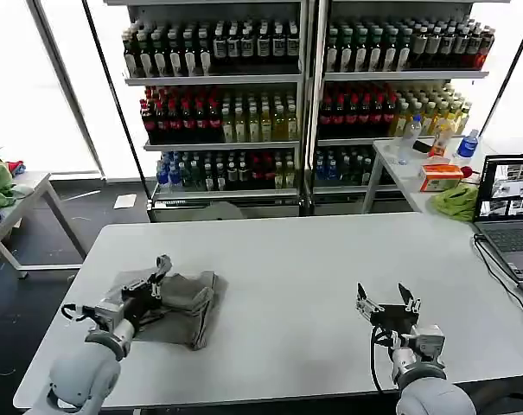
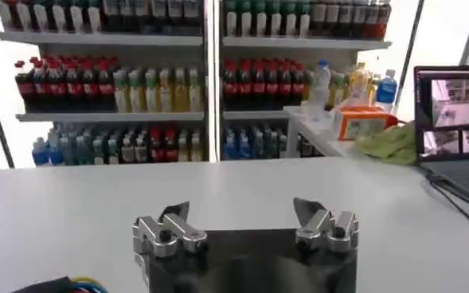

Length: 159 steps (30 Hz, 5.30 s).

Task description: Fold and organize the clothes.

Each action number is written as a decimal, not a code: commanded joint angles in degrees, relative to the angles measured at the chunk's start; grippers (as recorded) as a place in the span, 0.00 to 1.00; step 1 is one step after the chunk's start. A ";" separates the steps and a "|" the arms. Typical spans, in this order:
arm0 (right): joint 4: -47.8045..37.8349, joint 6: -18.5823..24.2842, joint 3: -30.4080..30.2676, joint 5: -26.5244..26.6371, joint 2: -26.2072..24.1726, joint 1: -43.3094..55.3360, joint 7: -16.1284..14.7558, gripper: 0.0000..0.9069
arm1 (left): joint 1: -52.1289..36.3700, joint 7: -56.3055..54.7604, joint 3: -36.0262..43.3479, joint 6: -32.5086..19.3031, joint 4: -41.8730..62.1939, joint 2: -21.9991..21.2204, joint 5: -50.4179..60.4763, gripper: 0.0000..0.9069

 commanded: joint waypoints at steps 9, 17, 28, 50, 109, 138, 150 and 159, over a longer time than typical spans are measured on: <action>-0.48 0.14 -0.39 -0.12 0.55 -0.57 -0.13 1.00 | -2.08 0.85 5.50 -0.77 4.22 -5.33 0.65 0.01; -1.15 0.39 -1.02 -0.30 0.66 -0.28 -0.23 1.00 | -1.80 0.79 6.11 -3.00 4.36 -7.50 -3.18 1.00; -1.71 0.36 -1.35 -0.13 -0.03 0.69 -0.18 1.00 | -1.43 -3.99 4.21 -0.90 -4.99 -9.01 -30.01 1.00; -2.71 0.06 -2.72 0.96 -2.23 3.52 -0.31 1.00 | 0.02 -5.83 -14.91 -0.57 5.36 3.03 -29.65 1.00; -3.51 0.56 -2.28 1.09 -1.73 2.67 -0.46 1.00 | 1.51 2.04 -11.16 -0.38 15.20 1.56 -21.45 0.00; -6.97 0.69 -3.46 2.91 -2.05 6.68 -1.16 1.00 | 1.10 0.59 -31.27 -1.65 19.42 17.39 -24.96 0.00; -6.58 0.72 -2.42 3.19 -2.16 5.49 -1.03 1.00 | 0.85 1.25 -29.91 -2.12 16.21 13.27 -24.53 0.00; -5.51 0.51 -1.08 2.48 -1.89 4.12 -0.90 1.00 | 1.33 -2.83 -20.62 0.64 0.32 6.41 -24.90 0.00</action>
